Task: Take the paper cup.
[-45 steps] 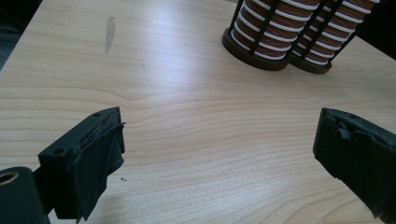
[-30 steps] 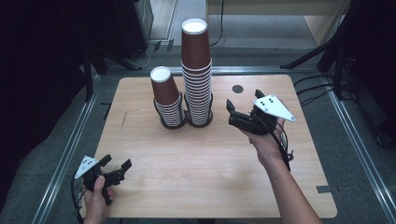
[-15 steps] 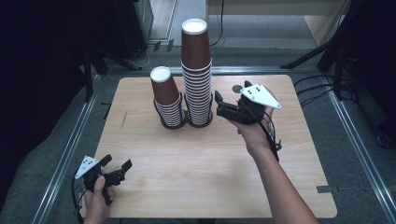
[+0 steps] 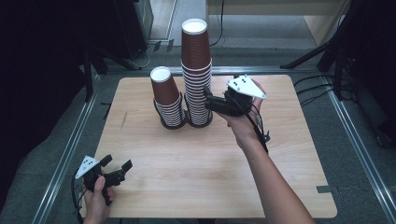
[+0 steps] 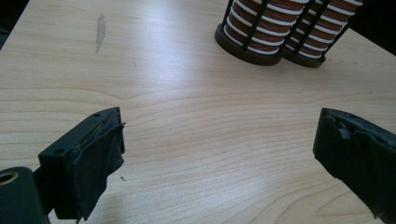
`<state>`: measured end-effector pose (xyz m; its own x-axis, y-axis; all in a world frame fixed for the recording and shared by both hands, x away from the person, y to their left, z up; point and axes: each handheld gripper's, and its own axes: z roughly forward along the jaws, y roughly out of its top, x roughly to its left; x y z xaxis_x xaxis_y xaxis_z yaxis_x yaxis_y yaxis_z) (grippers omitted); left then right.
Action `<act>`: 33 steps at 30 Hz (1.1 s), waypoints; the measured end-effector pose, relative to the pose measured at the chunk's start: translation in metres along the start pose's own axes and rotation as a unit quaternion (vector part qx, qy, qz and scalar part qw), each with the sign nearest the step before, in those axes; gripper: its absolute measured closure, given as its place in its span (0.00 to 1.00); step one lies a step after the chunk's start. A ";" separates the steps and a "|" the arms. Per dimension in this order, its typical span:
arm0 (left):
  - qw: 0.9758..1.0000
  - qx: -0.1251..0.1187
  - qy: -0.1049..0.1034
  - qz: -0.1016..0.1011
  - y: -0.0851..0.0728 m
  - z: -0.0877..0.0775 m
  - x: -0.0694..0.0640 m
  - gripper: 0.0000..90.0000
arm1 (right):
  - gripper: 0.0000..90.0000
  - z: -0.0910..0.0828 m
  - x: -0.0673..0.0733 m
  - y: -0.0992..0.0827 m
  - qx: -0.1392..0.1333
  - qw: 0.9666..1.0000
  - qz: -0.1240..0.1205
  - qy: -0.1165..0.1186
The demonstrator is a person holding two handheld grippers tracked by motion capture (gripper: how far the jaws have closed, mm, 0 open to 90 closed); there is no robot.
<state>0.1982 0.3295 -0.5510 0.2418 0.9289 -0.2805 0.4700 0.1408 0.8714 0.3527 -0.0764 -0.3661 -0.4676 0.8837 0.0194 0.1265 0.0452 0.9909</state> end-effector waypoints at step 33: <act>1.000 0.003 0.002 0.002 0.000 -0.001 -0.001 0.02 | 0.02 0.052 0.040 0.032 -0.005 1.000 0.002 -0.004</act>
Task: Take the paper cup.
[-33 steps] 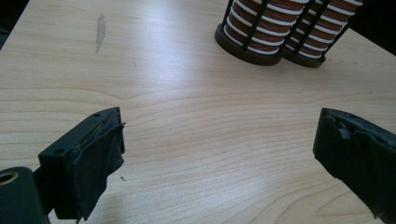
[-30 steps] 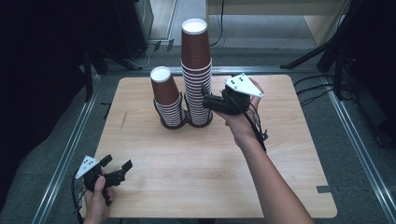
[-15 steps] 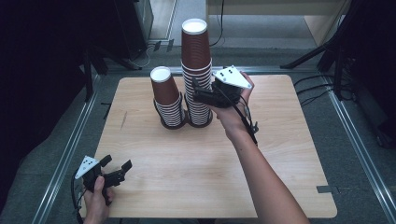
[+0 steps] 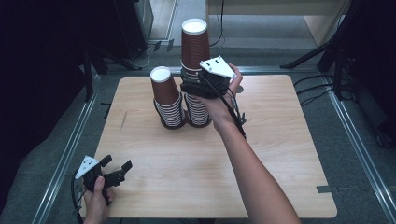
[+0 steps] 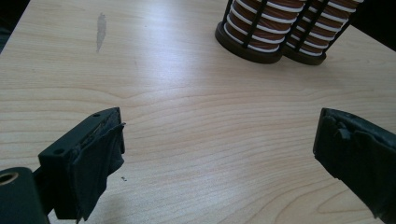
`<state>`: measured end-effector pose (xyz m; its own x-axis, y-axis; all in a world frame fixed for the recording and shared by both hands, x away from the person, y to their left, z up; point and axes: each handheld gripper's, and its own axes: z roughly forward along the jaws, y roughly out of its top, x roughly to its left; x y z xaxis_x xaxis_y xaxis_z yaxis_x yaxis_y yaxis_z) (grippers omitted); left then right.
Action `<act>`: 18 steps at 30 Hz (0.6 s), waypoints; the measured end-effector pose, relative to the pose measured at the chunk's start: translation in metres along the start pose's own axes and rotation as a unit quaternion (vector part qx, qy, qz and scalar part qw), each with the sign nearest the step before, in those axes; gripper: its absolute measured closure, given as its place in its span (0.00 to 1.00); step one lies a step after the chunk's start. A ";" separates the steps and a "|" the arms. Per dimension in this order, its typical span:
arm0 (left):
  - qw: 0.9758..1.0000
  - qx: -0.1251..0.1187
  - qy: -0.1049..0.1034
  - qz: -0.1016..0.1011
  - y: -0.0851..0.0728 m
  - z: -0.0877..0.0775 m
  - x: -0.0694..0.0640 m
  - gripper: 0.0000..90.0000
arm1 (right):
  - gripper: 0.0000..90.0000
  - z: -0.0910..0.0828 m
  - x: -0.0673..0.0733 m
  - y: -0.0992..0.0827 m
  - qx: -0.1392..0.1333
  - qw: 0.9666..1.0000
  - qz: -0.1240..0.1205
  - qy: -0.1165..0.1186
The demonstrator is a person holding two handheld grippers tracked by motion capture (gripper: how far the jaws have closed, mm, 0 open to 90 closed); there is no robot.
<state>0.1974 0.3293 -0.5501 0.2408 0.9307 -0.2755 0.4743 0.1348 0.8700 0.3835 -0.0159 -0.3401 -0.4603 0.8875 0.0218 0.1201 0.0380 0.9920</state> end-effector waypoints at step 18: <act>1.000 0.000 -0.003 0.001 0.000 0.001 0.000 0.02 | 0.02 0.032 -0.001 0.012 0.010 0.999 0.016 -0.026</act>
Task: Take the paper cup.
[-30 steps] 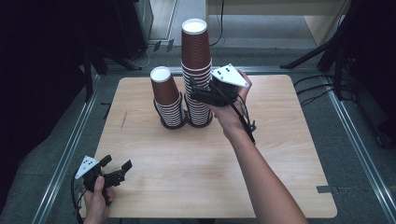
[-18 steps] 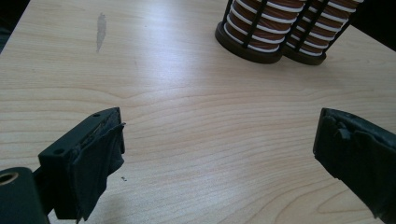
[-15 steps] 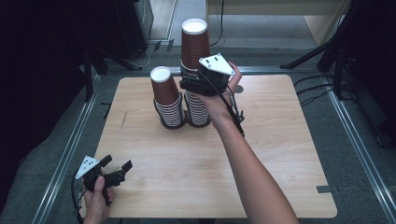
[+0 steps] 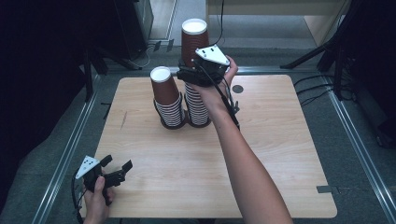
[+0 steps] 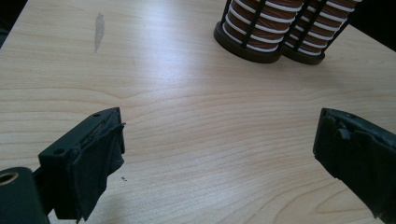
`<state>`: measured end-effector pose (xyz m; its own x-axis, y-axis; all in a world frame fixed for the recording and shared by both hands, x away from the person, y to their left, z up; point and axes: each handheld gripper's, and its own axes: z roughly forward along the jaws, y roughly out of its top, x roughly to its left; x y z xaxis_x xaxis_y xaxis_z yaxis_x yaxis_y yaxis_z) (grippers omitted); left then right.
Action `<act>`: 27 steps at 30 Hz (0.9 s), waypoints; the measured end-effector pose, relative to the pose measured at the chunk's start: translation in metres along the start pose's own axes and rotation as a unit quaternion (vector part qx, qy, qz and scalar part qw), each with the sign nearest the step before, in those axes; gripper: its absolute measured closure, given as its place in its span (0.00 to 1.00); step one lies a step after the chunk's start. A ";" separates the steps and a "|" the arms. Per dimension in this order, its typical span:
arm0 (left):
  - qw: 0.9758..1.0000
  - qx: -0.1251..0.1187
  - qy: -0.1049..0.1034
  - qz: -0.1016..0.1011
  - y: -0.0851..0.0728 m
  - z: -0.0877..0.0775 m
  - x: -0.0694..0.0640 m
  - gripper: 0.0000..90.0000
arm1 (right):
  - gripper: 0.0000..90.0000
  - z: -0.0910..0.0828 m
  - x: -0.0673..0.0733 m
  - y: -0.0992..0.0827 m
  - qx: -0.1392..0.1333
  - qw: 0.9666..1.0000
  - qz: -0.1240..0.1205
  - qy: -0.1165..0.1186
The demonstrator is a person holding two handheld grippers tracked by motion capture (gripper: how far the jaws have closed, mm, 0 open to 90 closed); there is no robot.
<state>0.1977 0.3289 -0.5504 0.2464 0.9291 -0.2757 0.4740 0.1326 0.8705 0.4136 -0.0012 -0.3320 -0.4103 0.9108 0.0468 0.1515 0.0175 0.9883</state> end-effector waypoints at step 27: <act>1.000 0.001 -0.003 -0.002 0.000 0.001 0.000 0.02 | 0.10 0.007 0.002 0.009 -0.002 1.000 -0.019 -0.008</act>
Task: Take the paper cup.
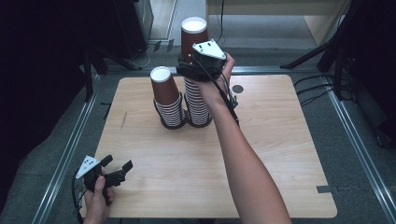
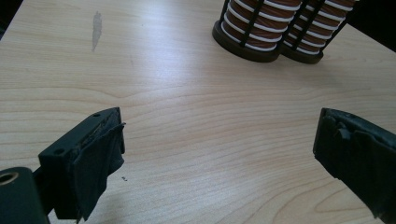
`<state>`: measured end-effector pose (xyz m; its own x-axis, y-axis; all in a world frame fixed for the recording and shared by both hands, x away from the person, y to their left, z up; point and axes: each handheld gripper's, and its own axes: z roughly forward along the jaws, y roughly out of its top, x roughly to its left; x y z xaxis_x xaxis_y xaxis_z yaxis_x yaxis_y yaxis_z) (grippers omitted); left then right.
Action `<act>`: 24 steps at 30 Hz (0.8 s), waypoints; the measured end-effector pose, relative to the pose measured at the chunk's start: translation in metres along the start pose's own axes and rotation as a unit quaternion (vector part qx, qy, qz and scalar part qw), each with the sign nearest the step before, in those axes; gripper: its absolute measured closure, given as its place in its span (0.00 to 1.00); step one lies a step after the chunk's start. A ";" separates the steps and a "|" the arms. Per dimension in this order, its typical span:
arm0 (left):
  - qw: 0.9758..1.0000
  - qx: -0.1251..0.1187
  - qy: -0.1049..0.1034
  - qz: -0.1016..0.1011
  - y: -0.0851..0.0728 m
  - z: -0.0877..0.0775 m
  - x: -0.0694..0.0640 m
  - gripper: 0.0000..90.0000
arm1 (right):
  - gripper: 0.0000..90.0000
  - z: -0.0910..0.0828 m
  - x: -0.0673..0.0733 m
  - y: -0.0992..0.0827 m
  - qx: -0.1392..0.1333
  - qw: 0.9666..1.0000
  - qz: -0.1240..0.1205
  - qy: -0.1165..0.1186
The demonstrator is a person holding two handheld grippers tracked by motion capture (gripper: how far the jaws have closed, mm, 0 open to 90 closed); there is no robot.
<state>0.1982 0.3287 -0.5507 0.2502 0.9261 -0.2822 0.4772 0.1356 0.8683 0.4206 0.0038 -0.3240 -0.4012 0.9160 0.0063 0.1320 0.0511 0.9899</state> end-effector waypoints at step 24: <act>1.000 0.000 -0.001 -0.001 0.000 0.000 0.000 0.02 | 0.13 -0.011 0.002 0.031 -0.045 0.999 -0.016 -0.012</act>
<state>0.1983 0.3287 -0.5507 0.2508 0.9254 -0.2842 0.4774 0.1371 0.8679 0.4139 0.0027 -0.2915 -0.3822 0.9237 -0.0282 0.0365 0.0456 0.9983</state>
